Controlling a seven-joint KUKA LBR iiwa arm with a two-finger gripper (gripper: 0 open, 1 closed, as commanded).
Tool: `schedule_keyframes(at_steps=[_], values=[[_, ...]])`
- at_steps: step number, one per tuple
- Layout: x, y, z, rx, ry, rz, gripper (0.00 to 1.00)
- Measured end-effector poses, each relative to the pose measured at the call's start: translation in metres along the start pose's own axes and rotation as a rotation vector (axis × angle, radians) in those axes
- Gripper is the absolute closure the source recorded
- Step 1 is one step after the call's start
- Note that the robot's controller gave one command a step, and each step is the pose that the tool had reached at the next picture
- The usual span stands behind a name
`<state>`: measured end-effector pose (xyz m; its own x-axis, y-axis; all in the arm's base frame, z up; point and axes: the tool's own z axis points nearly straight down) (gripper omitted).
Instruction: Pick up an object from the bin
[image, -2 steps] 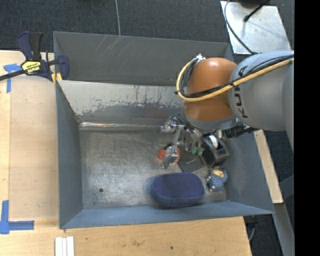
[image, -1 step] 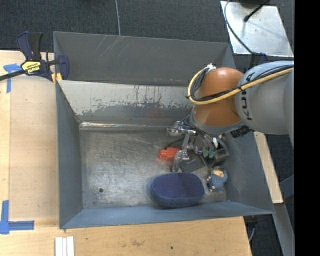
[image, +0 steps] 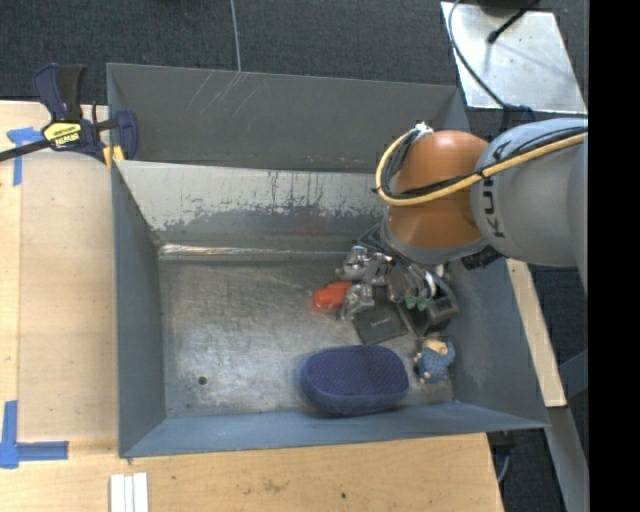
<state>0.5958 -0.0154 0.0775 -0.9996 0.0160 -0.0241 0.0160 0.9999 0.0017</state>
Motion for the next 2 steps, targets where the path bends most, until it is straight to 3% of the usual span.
schedule_keyframes(at_steps=[1,2], values=[[-0.031,-0.003,0.002,-0.001,0.021,0.09,1.0],[-0.004,-0.016,-0.161,0.003,0.012,-0.02,1.0]])
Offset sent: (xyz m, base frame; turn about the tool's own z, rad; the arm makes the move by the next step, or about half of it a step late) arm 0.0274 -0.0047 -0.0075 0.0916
